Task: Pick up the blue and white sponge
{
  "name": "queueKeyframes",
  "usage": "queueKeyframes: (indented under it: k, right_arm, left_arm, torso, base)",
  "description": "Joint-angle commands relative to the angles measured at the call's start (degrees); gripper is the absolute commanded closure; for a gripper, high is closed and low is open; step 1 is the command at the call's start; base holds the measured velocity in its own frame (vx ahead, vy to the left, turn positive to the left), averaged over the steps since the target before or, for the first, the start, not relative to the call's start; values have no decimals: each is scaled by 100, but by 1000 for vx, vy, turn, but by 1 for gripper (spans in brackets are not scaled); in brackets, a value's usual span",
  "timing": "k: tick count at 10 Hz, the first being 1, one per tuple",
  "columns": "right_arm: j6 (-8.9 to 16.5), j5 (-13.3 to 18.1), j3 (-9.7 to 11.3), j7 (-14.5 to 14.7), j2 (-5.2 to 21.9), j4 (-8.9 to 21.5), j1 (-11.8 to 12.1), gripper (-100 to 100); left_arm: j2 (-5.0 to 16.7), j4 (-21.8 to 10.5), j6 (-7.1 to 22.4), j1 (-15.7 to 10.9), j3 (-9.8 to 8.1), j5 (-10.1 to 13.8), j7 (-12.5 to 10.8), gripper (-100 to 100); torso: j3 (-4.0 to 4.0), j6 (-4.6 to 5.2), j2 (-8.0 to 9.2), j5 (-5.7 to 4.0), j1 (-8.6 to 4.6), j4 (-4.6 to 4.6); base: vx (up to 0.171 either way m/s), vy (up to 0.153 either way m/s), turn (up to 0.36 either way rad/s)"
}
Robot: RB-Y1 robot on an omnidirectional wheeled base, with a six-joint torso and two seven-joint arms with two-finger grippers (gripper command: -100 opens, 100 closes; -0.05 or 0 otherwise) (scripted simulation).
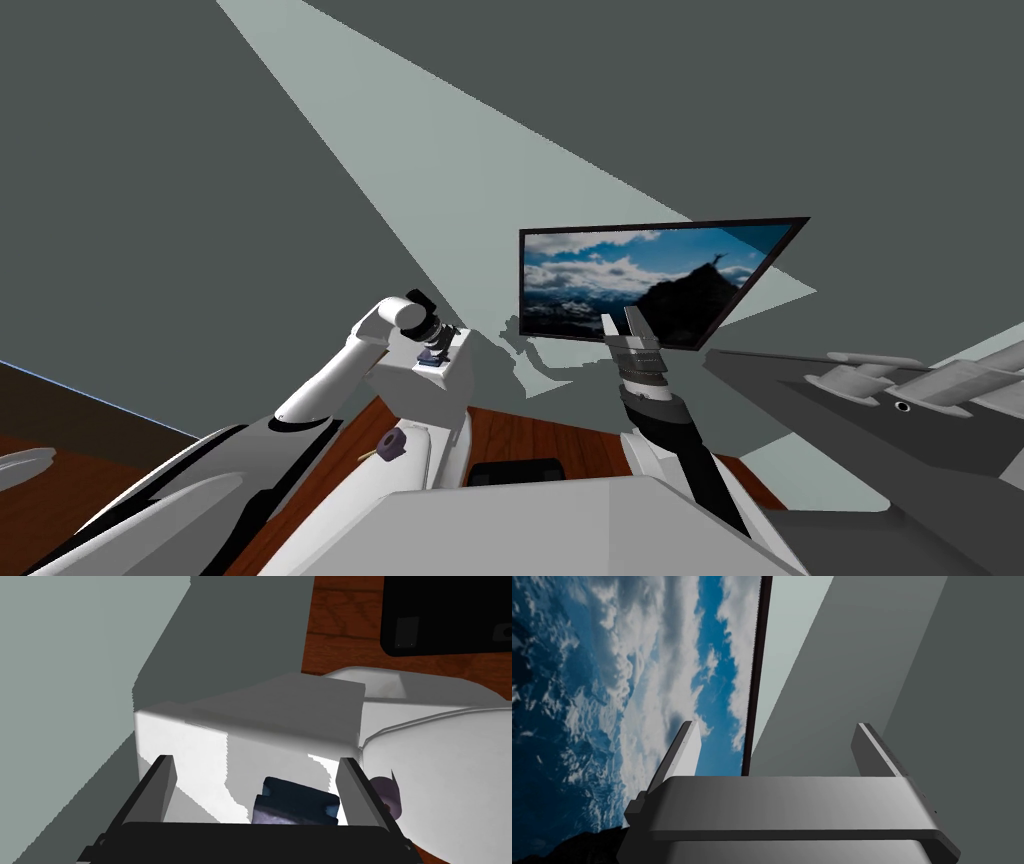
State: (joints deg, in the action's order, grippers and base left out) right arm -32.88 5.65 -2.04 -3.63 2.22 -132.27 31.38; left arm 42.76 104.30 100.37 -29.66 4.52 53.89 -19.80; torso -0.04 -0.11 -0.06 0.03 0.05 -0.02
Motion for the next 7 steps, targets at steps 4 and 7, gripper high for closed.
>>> queueKeyframes:
  k: [4, 7]
  right_arm:
    - [0, 0, 0, 0, 0, 0, 0, 0]
    - [0, 0, 0, 0, 0, 0, 0, 0]
  left_arm:
    - [177, -118, 574, -132, 102, 97, -238, -100]
    - [283, -172, 1107, -205, 172, 131, -391, -100]
  torso:
    - [-2, 0, -3, 0, -1, -1]
    - [-4, 0, -6, 0, 0, -1]
  base:
    - [21, 15, -1]
    - [36, 19, -2]
